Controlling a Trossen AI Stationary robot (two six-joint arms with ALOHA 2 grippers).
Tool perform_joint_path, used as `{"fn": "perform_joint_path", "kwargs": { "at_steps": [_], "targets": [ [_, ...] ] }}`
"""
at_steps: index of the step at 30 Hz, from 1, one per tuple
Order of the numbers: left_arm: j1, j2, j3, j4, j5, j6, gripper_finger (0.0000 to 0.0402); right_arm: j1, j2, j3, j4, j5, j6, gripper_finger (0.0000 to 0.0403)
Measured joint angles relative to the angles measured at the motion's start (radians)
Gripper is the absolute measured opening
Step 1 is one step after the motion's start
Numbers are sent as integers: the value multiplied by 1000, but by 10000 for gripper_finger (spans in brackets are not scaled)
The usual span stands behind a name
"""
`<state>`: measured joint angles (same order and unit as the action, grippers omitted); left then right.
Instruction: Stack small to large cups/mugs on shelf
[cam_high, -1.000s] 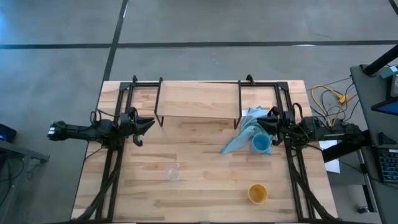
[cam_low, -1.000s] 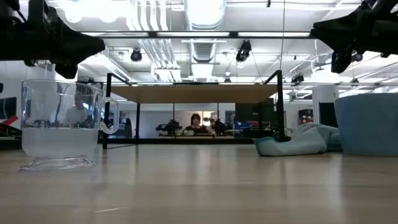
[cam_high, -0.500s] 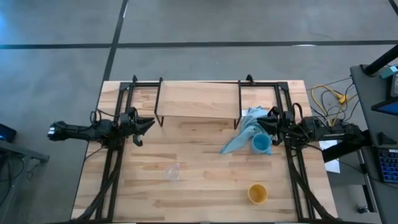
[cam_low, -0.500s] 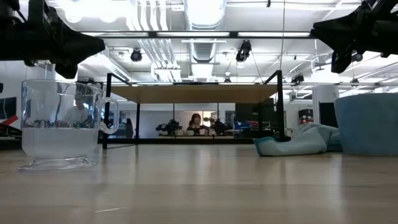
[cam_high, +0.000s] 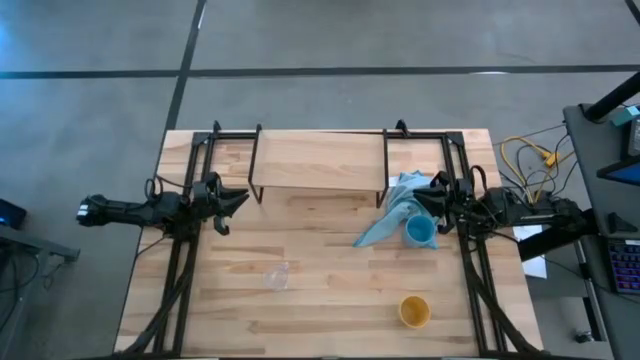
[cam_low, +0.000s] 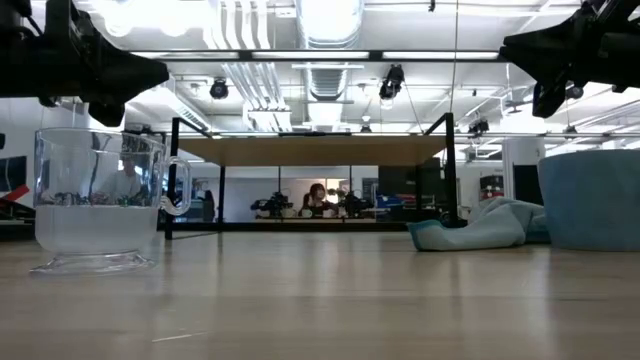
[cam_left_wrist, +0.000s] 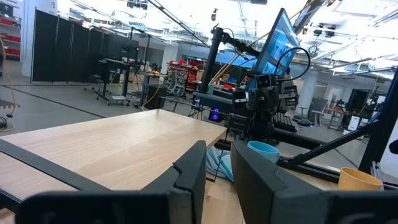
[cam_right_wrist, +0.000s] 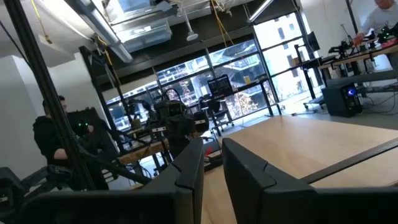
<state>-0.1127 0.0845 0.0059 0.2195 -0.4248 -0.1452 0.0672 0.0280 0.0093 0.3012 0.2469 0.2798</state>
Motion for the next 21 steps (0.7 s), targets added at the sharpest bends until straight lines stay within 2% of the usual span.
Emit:
{"fn": "perform_joint_path", "kwargs": {
  "at_steps": [15,21],
  "targets": [
    [0,0,0,1,0,0,61,0,1,0,-3,16,-46,54],
    [0,0,0,87,-19,-6,61,0,1,0,49,16,11,54]
  ]
}}
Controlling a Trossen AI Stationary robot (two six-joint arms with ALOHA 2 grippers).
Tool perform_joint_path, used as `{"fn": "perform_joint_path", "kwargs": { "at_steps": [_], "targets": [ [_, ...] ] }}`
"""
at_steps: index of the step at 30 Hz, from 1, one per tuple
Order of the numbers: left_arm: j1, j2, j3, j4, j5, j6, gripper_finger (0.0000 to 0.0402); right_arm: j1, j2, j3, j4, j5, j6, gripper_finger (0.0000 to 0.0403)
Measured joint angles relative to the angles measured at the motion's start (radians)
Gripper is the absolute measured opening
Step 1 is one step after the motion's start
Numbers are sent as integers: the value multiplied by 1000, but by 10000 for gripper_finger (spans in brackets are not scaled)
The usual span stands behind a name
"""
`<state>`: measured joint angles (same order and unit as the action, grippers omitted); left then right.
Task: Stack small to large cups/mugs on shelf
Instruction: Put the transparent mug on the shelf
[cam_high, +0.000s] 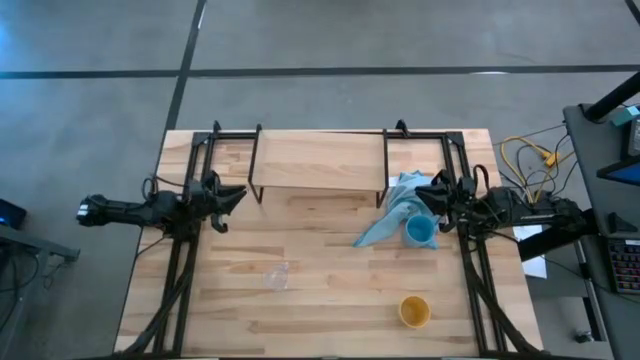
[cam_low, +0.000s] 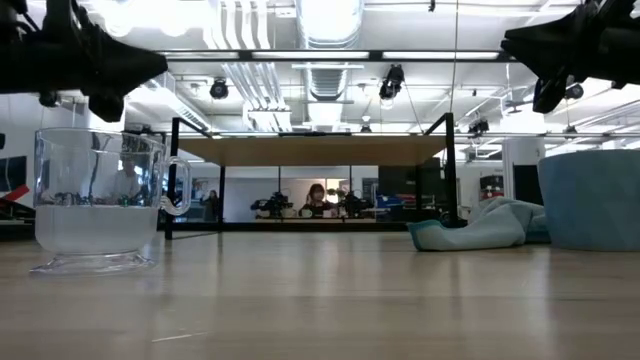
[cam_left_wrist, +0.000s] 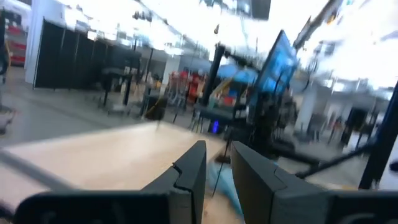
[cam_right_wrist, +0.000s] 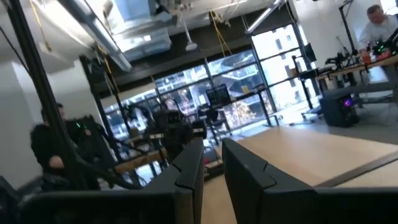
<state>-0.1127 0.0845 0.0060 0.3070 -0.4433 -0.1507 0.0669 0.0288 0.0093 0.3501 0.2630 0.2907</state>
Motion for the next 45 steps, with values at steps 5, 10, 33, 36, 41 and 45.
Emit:
{"fn": "perform_joint_path", "kwargs": {
  "at_steps": [5,10,33,36,41,45],
  "targets": [
    [0,0,9,176,0,1,61,0,0,0,1,0,207,54],
    [0,0,16,266,0,1,61,0,0,0,57,-9,341,54],
    [1,519,938,-507,98,39,61,1,433,868,-589,-249,-19,54],
    [1,565,1022,-503,98,90,61,1,521,981,-653,-248,-52,54],
    [1,591,1068,-499,98,136,61,1,638,1132,-699,-248,-79,54],
    [1,590,1065,-503,98,136,61,1,716,1232,-703,-246,-63,54]
  ]
}}
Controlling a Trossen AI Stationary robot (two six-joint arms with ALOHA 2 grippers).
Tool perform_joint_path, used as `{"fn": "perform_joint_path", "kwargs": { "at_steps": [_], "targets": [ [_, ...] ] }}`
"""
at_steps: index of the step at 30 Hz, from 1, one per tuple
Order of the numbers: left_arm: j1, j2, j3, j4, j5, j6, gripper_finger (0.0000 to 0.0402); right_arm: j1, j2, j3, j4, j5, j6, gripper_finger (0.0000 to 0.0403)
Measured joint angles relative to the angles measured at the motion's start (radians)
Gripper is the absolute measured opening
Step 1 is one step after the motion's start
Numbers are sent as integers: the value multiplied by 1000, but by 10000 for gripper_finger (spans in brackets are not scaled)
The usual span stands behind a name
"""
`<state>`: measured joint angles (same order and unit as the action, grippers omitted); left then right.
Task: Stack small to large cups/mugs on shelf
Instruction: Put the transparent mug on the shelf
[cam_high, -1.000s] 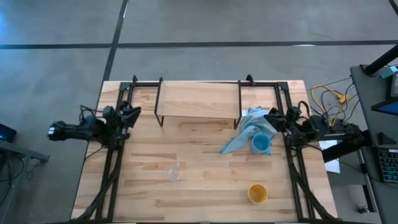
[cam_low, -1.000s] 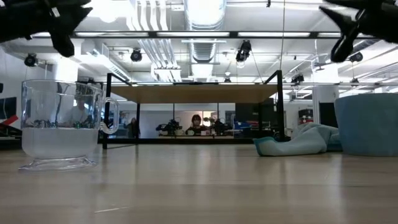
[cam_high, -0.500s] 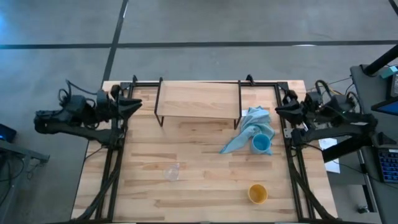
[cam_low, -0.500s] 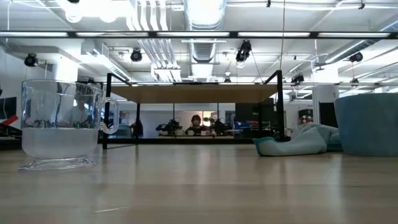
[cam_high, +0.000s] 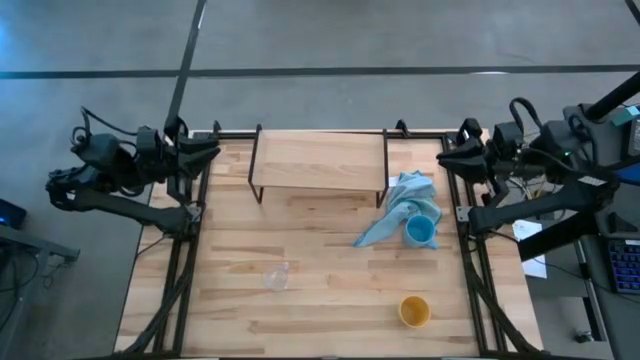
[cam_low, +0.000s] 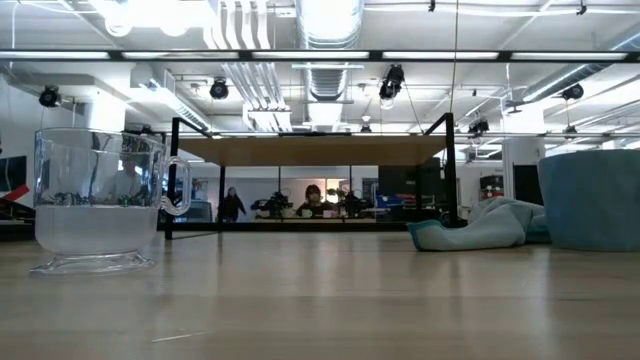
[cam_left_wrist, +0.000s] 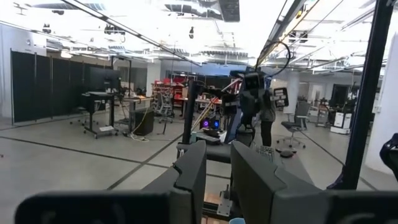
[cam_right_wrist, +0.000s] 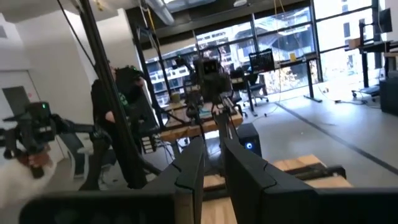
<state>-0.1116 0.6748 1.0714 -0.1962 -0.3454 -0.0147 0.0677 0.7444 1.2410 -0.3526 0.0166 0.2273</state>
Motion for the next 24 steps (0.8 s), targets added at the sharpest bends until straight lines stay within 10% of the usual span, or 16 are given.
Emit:
{"fn": "perform_joint_path", "kwargs": {
  "at_steps": [24],
  "targets": [
    [0,5,0,2,0,0,61,0,198,209,-90,10,31,54]
  ]
}}
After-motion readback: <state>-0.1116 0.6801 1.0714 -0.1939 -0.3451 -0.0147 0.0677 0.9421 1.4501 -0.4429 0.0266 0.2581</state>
